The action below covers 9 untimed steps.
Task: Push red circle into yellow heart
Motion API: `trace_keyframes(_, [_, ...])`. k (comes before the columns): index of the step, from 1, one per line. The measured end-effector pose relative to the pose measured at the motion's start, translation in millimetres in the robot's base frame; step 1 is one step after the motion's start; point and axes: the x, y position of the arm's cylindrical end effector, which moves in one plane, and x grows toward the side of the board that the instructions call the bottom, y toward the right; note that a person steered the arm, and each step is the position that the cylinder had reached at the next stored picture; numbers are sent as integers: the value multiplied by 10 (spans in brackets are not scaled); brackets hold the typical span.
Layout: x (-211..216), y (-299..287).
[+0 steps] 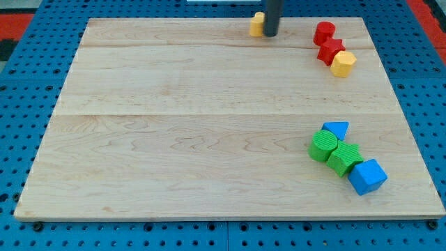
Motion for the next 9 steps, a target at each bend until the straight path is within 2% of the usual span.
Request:
trace_keyframes(1, [507,-98])
trace_keyframes(3, [338,-971])
trace_keyframes(5, [338,-1239])
trace_keyframes(6, [281,-1139])
trace_keyframes(8, [-493,-433])
trace_keyframes(9, [-618,-563])
